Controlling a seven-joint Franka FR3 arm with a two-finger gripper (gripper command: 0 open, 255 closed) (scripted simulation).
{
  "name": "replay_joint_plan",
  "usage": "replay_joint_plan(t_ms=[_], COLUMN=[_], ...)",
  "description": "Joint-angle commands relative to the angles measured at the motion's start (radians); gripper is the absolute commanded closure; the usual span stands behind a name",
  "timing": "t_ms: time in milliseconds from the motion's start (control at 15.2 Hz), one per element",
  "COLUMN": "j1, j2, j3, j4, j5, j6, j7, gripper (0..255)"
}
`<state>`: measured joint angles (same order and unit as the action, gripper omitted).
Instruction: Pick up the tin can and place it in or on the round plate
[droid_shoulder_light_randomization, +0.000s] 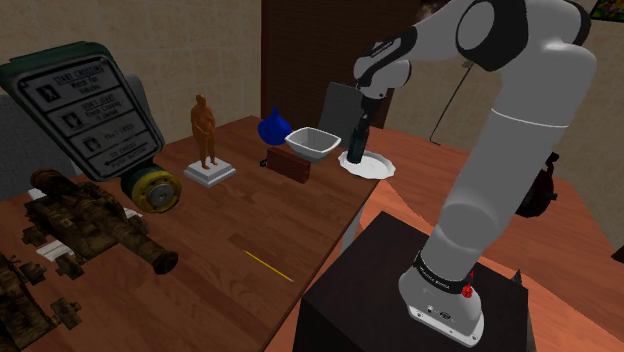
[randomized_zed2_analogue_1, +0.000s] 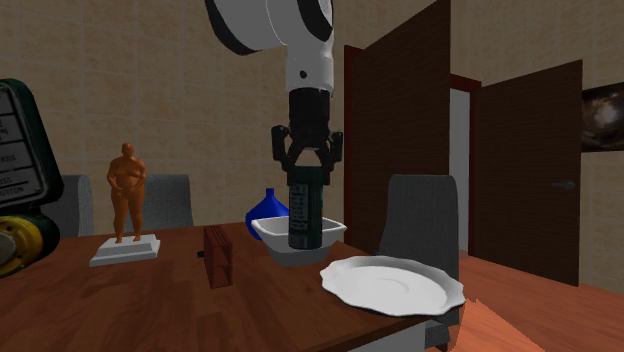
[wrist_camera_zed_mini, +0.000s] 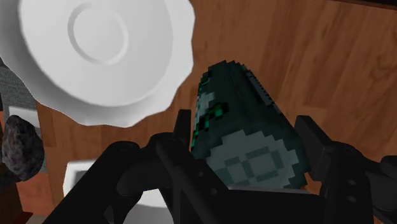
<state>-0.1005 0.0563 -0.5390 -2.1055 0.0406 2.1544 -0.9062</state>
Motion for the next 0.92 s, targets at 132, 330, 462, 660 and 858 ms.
replay_joint_plan(t_ms=[132,330,462,660,858], j1=[-0.057,-0.113,-0.157,-0.231,-0.304], j2=[0.113,0.203,0.266,0.366,0.458], j3=[-0.029,-0.04,-0.042,-0.039,-0.03], j4=[0.143,0.263,0.352,0.5,0.646], j5=[0.071,0.124,0.159,0.209,0.248], j6=[-0.05,-0.098,-0.135,-0.199,-0.262], j7=[-0.117,-0.196,-0.243,-0.305,-0.347], gripper=[255,255,255,255,255])
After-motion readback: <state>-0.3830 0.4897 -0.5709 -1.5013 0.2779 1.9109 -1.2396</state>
